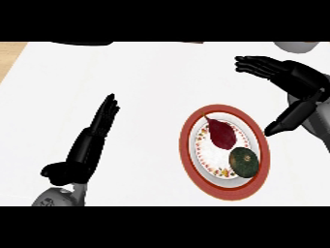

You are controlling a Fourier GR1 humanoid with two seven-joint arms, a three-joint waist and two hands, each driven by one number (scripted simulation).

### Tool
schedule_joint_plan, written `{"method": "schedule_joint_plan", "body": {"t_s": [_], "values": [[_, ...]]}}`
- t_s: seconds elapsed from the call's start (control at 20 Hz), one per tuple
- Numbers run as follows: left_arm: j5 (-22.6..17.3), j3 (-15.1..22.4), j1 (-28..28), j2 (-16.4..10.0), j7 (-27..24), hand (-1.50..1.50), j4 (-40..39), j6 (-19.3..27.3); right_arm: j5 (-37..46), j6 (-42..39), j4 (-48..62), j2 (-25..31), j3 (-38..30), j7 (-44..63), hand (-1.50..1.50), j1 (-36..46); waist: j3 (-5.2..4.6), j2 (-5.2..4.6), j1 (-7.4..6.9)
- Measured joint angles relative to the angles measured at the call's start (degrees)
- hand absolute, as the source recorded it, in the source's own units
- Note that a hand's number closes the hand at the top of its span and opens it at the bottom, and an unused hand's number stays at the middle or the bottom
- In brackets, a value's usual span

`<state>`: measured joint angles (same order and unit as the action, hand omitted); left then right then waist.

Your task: Pick the pear from the plate and place it in the pan

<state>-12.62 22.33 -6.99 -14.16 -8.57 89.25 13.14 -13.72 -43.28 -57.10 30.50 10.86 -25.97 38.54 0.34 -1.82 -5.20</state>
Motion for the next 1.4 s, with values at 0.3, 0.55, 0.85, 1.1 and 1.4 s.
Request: {"method": "schedule_joint_plan", "body": {"t_s": [0.3, 0.55, 0.85, 1.1, 1.4], "values": [[-0.20, -0.52, -0.88, 0.25, 0.01, 0.00, -1.37, -0.67, 11.66, 3.48, -1.44, 0.26, 8.95, -3.31, -1.50, 4.64, -0.10, 0.15, 0.25], [-0.12, -0.81, -0.64, 0.57, -0.24, 0.00, -1.72, -0.63, 22.89, 9.88, -1.97, 0.26, 18.39, -10.07, -1.50, 5.36, -0.13, 0.35, 0.72], [0.52, -1.19, -0.23, 0.99, 0.26, 0.00, -1.77, -0.03, 34.49, 19.33, 4.76, -1.80, 27.67, -19.16, -1.50, 6.51, -0.21, 0.75, 1.82], [0.86, -2.14, -0.29, 1.18, 0.63, 0.00, -1.78, -0.07, 38.70, 23.58, 14.94, -4.83, 30.40, -24.56, -1.50, 9.21, -0.25, 0.97, 2.56], [1.66, -2.64, 0.39, 1.68, 0.70, 0.00, -1.68, -0.33, 41.52, 26.67, 25.29, -9.51, 31.05, -27.64, -1.50, 12.36, -0.31, 1.15, 2.98]]}}
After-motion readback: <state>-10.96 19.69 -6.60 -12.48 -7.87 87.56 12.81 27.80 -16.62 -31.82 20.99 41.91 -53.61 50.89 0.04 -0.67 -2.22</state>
